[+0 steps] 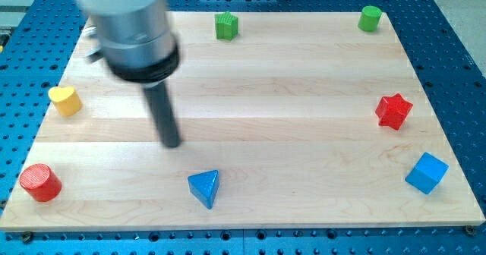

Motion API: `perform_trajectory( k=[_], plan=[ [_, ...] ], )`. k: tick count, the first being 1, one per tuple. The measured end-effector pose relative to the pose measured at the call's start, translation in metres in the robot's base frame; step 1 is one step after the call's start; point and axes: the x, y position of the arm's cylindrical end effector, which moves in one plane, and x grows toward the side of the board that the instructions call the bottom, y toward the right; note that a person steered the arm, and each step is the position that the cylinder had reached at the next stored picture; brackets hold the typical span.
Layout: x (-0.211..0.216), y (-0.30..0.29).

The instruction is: Move the green star top right side of the heart

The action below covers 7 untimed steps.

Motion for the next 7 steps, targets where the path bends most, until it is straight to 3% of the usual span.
perform_trajectory(
  k=[2,3,4,5,6,7],
  plan=[
    [-0.074,-0.006],
    [-0.131,-0.004],
    [-0.158,0.099],
    [-0.210,0.121],
    [-0.247,0.099],
    [-0.247,0.067]
  ],
)
